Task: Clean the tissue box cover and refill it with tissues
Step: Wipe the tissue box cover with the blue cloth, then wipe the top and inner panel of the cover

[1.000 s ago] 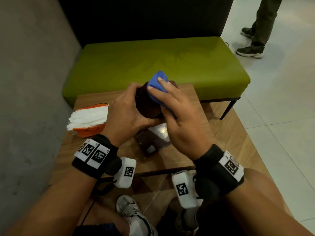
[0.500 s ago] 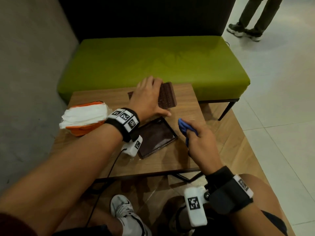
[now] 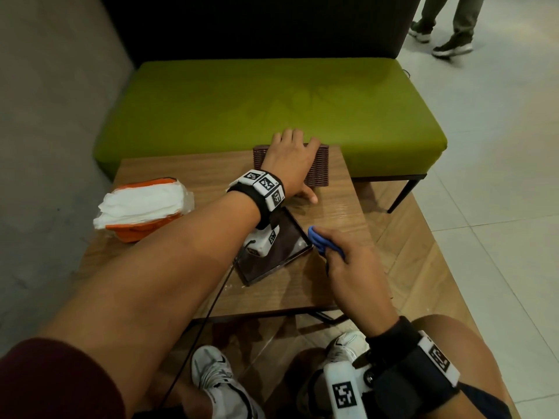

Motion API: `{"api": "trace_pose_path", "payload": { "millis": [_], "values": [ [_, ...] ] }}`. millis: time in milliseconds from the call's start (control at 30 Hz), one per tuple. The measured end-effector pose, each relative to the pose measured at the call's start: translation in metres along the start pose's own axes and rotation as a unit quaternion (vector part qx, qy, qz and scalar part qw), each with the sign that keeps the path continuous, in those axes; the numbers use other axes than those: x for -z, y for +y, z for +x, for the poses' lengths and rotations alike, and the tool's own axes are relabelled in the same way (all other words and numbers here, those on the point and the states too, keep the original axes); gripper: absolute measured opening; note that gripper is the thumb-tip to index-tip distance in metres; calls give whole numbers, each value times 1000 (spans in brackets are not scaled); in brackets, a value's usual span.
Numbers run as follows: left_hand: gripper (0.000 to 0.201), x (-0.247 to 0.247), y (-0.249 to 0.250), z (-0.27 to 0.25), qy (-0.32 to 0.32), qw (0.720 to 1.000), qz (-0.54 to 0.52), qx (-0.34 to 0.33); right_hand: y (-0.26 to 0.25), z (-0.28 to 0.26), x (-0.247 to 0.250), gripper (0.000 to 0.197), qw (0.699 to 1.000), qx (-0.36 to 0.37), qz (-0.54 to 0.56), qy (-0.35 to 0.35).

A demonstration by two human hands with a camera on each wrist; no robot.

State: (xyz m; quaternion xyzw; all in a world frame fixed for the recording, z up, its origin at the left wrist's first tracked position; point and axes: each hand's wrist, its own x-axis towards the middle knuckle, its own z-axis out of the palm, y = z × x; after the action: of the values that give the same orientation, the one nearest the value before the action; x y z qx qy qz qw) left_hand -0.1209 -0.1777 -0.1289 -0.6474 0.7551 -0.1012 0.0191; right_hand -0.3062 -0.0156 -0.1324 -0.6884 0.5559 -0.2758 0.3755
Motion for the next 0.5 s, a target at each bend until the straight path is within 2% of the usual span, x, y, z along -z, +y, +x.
{"api": "trace_pose_path", "payload": {
  "millis": [167,333,500],
  "values": [
    [115,6,1,3,-47,999,-10,4,3,3,2,51,1000,-13,5,-7],
    [74,5,9,5,-77,993,-89,14,1,10,0,49,1000,-7,-5,-2],
    [71,-11,10,1,-88,986,-139,30,-2,13,0,46,999,2,-23,-22]
  ]
}}
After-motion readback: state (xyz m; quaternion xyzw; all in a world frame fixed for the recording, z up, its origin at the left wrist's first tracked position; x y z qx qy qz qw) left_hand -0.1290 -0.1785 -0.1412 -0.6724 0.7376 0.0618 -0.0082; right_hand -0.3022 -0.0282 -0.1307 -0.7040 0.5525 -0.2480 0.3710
